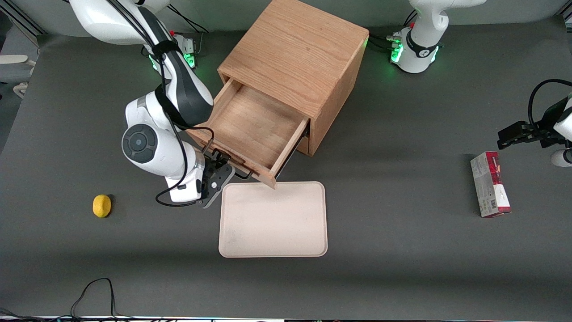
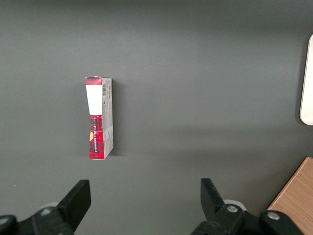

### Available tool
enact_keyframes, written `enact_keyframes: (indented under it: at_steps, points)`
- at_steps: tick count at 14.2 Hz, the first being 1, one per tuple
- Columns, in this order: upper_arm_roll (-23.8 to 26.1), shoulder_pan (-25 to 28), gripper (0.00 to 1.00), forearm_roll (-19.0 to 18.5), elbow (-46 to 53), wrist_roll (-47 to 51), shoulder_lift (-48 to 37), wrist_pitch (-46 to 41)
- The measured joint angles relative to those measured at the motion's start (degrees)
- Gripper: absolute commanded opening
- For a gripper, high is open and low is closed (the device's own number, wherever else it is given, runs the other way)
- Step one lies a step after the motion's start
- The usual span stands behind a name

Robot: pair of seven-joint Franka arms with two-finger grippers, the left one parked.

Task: Open upper drawer
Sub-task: 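Keep pulling the drawer further open with the right gripper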

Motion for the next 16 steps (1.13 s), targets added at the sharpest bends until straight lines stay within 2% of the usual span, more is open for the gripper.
enact_keyframes:
  at_steps: [16]
  points:
    - [-0.11,-3.33,1.0,0.0,6.09,0.0,3.69,-1.92]
